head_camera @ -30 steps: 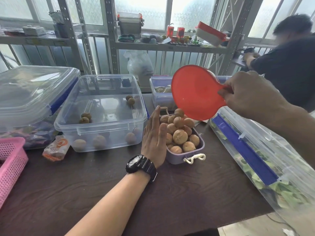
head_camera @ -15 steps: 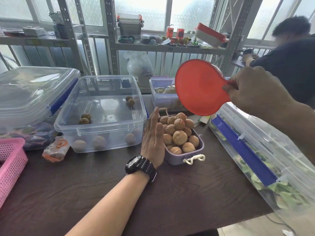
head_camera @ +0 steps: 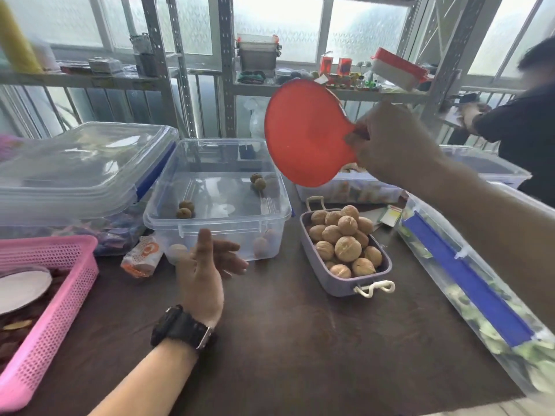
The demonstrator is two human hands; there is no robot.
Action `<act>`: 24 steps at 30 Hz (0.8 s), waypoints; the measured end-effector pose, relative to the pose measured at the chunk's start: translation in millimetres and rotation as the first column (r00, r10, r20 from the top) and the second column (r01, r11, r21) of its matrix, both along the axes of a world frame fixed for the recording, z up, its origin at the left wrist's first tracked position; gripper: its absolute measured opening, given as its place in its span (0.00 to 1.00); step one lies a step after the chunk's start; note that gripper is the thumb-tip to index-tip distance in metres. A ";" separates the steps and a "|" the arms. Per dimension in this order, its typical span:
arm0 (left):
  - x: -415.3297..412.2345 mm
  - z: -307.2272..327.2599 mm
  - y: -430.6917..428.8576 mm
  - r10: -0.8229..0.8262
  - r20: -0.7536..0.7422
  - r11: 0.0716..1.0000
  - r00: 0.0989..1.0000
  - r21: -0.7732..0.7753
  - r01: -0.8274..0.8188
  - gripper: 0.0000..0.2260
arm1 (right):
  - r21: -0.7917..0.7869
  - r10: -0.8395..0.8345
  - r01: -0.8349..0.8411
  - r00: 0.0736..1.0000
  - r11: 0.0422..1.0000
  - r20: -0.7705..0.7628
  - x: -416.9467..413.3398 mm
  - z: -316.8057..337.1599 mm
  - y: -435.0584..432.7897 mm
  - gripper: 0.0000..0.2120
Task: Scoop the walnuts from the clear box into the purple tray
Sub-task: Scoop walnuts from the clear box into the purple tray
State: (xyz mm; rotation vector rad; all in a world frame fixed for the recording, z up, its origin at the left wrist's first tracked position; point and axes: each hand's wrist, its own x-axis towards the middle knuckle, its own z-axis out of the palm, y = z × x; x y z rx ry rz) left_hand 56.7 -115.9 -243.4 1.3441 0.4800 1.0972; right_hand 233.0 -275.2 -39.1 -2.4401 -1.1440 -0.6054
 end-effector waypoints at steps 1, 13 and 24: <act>-8.8 -0.1 10.9 0.026 -0.001 0.999 1.000 -0.032 -0.026 0.30 | -0.006 0.027 -0.027 1.000 1.000 -0.006 -2.6 -2.3 14.3 0.15; -21.1 1.8 50.2 0.166 0.075 0.958 0.983 -0.248 -0.143 0.23 | -0.341 0.137 -0.094 0.985 0.935 0.104 -34.5 -61.6 170.5 0.07; -16.6 0.0 55.0 0.195 0.104 0.960 0.975 -0.226 -0.168 0.24 | -0.352 0.054 -0.182 0.938 0.918 -0.343 -37.2 -79.5 214.1 0.10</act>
